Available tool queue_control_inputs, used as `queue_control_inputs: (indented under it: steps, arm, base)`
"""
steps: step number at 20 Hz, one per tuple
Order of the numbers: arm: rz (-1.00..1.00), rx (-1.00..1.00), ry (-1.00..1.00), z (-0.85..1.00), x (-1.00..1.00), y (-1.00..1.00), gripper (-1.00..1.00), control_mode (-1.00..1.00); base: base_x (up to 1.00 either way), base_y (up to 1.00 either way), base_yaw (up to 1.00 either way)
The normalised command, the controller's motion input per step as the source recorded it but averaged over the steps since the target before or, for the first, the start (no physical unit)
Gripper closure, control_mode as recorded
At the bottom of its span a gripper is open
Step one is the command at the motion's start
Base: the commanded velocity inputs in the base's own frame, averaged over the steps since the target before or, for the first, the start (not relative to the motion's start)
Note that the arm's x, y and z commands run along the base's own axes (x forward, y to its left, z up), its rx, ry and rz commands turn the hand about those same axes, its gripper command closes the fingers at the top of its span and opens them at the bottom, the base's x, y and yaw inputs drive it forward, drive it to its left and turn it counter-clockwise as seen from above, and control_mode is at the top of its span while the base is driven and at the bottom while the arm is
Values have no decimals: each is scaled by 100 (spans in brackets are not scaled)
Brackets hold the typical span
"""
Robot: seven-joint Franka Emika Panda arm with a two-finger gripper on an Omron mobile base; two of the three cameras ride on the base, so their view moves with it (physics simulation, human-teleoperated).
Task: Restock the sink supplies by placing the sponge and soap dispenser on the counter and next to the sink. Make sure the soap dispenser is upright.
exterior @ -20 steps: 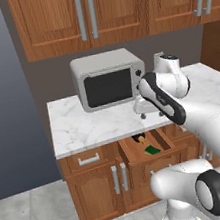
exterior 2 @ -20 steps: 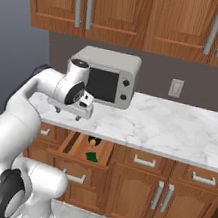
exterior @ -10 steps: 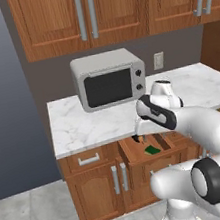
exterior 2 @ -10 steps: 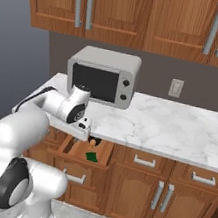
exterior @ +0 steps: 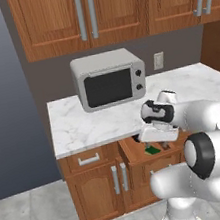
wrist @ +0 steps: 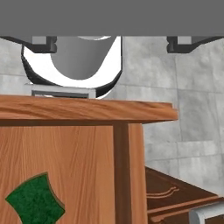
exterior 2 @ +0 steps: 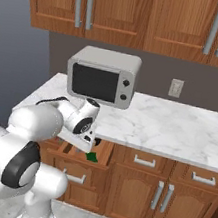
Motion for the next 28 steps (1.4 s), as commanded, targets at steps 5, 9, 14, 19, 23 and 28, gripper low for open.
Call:
queue_control_inputs:
  steps: [5, 9, 14, 19, 23, 28]
  arm:
    - [1, 2, 0, -20, 3, -10, -100, -100]
    - [0, 0, 2, -21, 27, -3, -100, -100]
    - [0, 0, 5, -27, 46, -1, -100, -100]
    - [0, 0, 6, -31, 39, 0, -100, -100]
    - [0, 0, 0, -57, 16, 0, -100, -100]
    - [0, 0, 0, -47, 2, 0, -100, -100]
  base:
    - [0, 0, 0]
    - [0, 0, 0]
    - [0, 0, 0]
    - [0, 0, 0]
    - [0, 0, 0]
    - [0, 0, 0]
